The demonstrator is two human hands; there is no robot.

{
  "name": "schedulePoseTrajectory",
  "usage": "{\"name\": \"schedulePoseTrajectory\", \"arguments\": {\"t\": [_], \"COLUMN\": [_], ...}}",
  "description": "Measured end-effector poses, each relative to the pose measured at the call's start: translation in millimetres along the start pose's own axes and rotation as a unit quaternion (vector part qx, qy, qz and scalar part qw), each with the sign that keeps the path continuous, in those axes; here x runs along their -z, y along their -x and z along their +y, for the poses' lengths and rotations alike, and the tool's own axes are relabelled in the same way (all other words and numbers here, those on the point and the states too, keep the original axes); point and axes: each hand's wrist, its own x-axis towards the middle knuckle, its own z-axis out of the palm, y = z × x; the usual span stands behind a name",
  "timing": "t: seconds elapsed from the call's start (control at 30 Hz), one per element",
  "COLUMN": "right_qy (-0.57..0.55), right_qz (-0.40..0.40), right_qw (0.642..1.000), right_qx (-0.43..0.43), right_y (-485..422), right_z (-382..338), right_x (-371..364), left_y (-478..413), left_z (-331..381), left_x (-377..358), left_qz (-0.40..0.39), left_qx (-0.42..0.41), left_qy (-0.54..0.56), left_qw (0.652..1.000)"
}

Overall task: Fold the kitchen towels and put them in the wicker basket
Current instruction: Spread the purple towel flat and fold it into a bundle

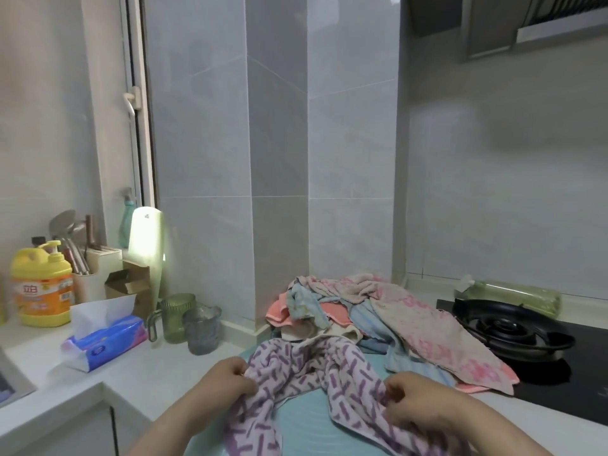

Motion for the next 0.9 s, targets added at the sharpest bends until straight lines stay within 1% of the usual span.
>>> {"name": "schedulePoseTrajectory", "arguments": {"t": [0.1,0.13,0.17,0.27,0.33,0.43,0.5,0.57,0.6,0.67,0.7,0.73,0.77,0.83,0.9], "right_qy": [0.022,0.025,0.033,0.053,0.003,-0.114,-0.193,-0.236,-0.279,-0.392,-0.403,-0.384,-0.331,-0.229,-0.167], "right_qz": [-0.043,-0.046,-0.034,0.046,0.107,0.193,0.207,0.182,0.154,0.083,0.066,0.061,0.07,0.099,0.136], "right_qw": [0.998,0.998,0.998,0.997,0.994,0.974,0.959,0.953,0.946,0.914,0.91,0.917,0.935,0.959,0.964], "right_qx": [-0.038,-0.044,-0.045,-0.035,-0.021,0.005,0.031,0.055,0.06,0.067,0.075,0.089,0.107,0.136,0.152], "right_y": [12,14,14,15,15,17,15,14,14,13,12,11,10,7,0], "right_z": [7,10,12,19,18,3,-14,-33,-42,-53,-56,-57,-58,-60,-60], "right_x": [4,4,4,2,0,3,6,7,6,0,-6,-11,-18,-30,-38], "left_y": [5,6,6,9,9,9,12,13,14,15,16,17,17,16,15], "left_z": [2,2,2,4,7,17,25,30,31,31,30,28,26,22,18], "left_x": [2,2,3,3,2,-4,-8,-12,-14,-19,-22,-24,-27,-30,-31], "left_qz": [0.024,0.025,0.026,0.025,0.021,0.025,0.029,0.022,0.015,0.007,0.011,0.018,0.023,0.022,0.01], "left_qx": [0.004,0.003,0.007,0.029,0.022,-0.015,-0.029,-0.034,-0.031,-0.023,-0.022,-0.02,-0.019,-0.02,-0.021], "left_qy": [0.085,0.11,0.131,0.195,0.235,0.3,0.32,0.328,0.332,0.351,0.363,0.373,0.379,0.365,0.345], "left_qw": [0.996,0.994,0.991,0.98,0.971,0.954,0.947,0.944,0.943,0.936,0.932,0.927,0.925,0.931,0.938]}}
